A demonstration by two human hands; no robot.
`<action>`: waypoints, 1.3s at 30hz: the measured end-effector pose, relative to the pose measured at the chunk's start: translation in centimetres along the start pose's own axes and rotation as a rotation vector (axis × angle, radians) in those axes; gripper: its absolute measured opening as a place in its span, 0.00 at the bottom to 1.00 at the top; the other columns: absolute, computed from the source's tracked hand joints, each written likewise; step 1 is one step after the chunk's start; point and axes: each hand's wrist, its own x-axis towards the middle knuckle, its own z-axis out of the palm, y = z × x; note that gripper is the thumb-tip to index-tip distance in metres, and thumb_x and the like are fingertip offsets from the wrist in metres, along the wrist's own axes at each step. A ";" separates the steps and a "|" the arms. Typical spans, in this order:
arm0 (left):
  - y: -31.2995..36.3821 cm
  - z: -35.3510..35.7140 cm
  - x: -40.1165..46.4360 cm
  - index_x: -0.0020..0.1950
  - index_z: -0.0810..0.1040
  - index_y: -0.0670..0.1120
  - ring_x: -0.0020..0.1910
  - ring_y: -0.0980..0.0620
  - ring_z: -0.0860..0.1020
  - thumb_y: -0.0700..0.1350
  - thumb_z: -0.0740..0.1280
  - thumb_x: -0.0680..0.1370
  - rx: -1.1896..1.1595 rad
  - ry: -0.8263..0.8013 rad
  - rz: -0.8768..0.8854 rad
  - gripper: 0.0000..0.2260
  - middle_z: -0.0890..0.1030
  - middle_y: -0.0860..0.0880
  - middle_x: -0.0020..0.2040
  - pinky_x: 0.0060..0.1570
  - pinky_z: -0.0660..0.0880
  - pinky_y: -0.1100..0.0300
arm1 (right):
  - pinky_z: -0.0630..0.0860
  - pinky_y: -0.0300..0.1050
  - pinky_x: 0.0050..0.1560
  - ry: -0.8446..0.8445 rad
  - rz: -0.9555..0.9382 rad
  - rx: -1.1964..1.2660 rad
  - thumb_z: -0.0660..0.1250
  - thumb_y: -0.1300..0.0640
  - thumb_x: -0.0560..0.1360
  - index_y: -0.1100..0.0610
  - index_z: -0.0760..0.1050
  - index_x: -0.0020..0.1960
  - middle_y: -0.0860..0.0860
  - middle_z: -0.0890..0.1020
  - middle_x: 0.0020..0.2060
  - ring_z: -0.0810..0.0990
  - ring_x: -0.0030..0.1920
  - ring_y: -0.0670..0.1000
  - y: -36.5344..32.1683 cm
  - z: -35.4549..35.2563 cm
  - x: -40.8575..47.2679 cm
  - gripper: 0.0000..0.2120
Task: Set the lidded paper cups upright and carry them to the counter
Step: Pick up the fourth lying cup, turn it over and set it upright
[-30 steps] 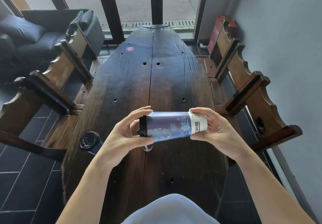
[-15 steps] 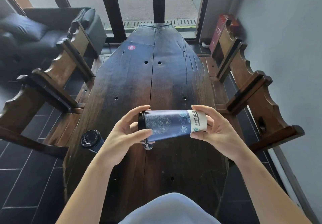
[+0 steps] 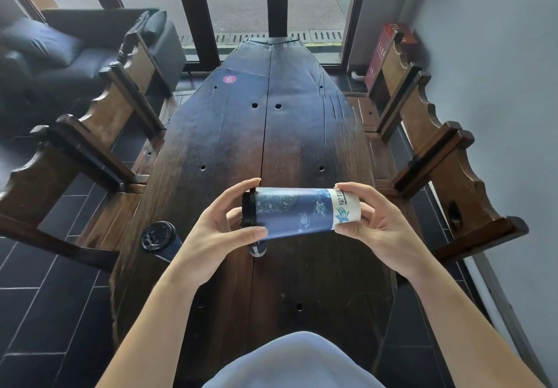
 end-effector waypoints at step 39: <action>-1.1 -0.6 0.0 0.72 0.78 0.51 0.64 0.40 0.79 0.38 0.79 0.68 -0.058 -0.030 -0.047 0.33 0.78 0.47 0.70 0.61 0.78 0.31 | 0.82 0.44 0.57 0.026 0.043 0.026 0.78 0.63 0.67 0.49 0.70 0.71 0.43 0.81 0.58 0.78 0.66 0.51 0.4 0.0 -0.2 0.35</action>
